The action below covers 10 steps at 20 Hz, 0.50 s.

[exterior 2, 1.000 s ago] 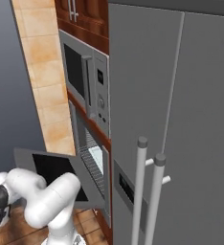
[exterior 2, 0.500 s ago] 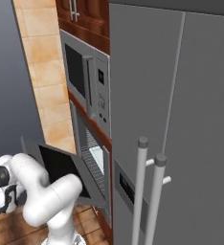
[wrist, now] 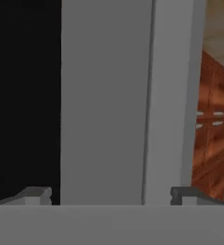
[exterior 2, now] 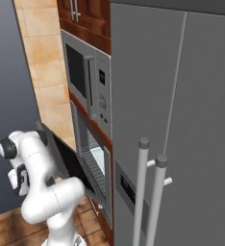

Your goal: Take the baked cake out of the oven and place it on the plate for cooling. Then close the oven door.

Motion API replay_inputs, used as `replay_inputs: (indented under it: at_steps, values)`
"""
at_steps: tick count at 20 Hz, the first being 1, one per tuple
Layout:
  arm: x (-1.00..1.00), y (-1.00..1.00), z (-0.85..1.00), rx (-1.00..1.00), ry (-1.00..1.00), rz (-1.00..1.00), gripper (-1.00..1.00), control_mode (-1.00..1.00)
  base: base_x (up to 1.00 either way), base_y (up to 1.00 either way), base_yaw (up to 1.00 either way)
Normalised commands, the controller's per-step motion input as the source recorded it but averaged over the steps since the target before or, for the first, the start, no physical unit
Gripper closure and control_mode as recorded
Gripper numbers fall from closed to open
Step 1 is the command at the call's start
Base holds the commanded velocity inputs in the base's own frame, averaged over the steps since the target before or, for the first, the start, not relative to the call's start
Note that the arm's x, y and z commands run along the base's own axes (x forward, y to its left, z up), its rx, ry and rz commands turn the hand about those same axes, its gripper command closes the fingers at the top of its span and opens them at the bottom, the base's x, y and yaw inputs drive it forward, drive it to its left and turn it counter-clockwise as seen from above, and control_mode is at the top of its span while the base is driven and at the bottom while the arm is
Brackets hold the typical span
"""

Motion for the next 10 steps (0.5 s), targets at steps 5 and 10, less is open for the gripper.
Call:
replay_inputs:
  at_steps: [5,10]
  values:
    - [0.49,-0.99,0.81,0.1,0.0,0.08,-1.0,-1.0,0.0,0.0,0.0]
    - [0.48,-1.0,0.77,0.18,0.0,0.13,-1.0,-1.0,0.0,0.0,0.0]
